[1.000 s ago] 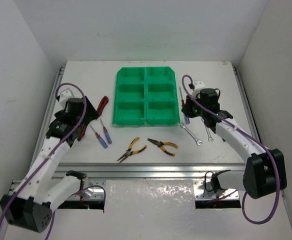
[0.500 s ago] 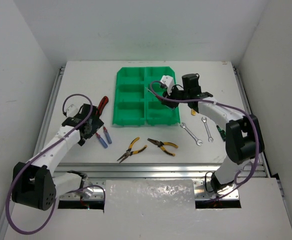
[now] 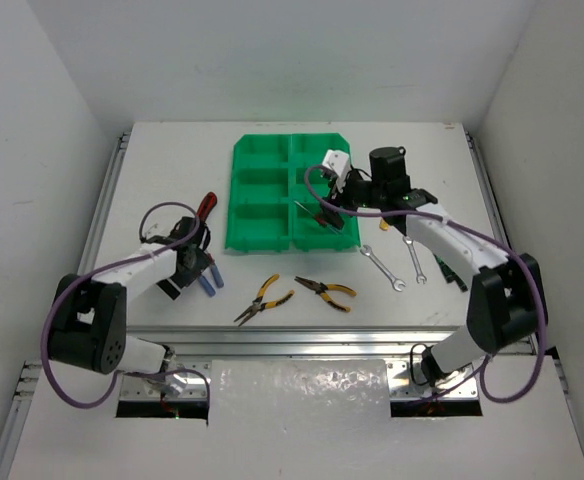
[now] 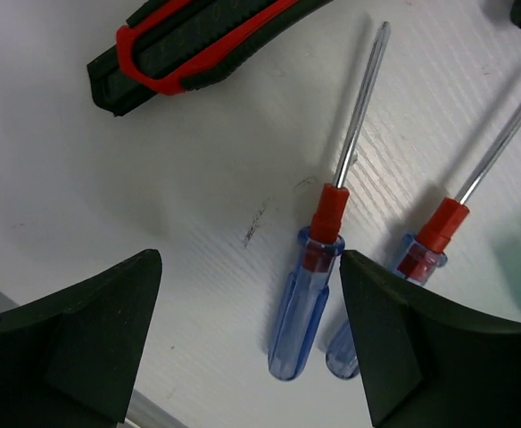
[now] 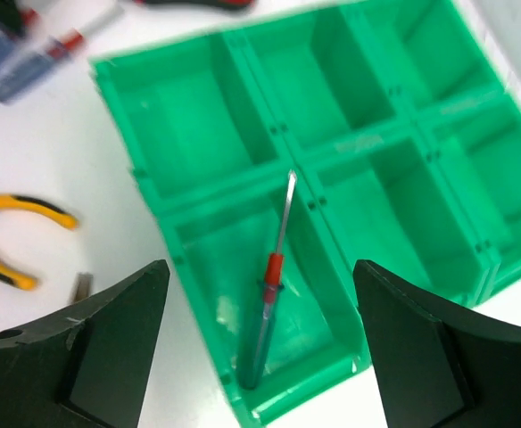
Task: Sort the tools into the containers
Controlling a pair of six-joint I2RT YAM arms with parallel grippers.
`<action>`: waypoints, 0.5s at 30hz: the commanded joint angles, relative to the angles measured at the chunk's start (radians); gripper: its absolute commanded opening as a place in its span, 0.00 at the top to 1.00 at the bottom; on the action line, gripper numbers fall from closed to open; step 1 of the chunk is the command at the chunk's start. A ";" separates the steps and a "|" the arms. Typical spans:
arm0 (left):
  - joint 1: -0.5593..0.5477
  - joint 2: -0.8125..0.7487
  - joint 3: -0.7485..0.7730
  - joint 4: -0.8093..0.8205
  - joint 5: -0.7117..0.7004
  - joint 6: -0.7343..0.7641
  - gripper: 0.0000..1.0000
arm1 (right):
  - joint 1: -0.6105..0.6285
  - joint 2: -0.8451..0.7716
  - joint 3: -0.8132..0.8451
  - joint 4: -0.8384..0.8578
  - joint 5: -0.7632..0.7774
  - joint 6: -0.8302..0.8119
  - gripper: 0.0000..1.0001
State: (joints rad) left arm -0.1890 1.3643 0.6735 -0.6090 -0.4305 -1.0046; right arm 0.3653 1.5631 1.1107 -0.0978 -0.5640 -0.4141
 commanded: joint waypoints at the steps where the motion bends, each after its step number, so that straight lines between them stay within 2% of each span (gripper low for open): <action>1: 0.000 0.048 0.043 0.063 -0.010 -0.006 0.21 | 0.033 -0.101 -0.054 0.076 -0.048 0.046 0.15; 7: 0.000 0.139 0.043 0.092 0.004 -0.017 0.48 | 0.047 -0.187 -0.127 0.122 -0.063 0.084 0.13; 8: 0.000 0.157 0.043 0.094 0.004 -0.019 0.62 | 0.049 -0.196 -0.143 0.125 -0.063 0.086 0.11; 10: 0.000 0.168 0.041 0.086 0.006 -0.028 0.78 | 0.052 -0.218 -0.150 0.127 -0.063 0.089 0.11; 11: 0.000 0.164 0.038 0.077 0.006 -0.043 0.91 | 0.050 -0.224 -0.155 0.125 -0.060 0.089 0.11; 13: -0.004 0.136 0.015 0.049 -0.004 -0.060 1.00 | 0.050 -0.242 -0.158 0.122 -0.053 0.095 0.10; 14: -0.012 0.090 0.008 0.026 -0.005 -0.080 1.00 | 0.050 -0.248 -0.163 0.124 -0.042 0.109 0.10; 15: -0.023 0.058 0.002 0.008 -0.025 -0.091 1.00 | 0.050 -0.255 -0.164 0.127 -0.033 0.121 0.05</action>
State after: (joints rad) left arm -0.1951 1.4868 0.7105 -0.5343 -0.4408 -1.0435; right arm 0.4095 1.3579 0.9455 -0.0303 -0.5892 -0.3260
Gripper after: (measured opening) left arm 0.196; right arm 0.929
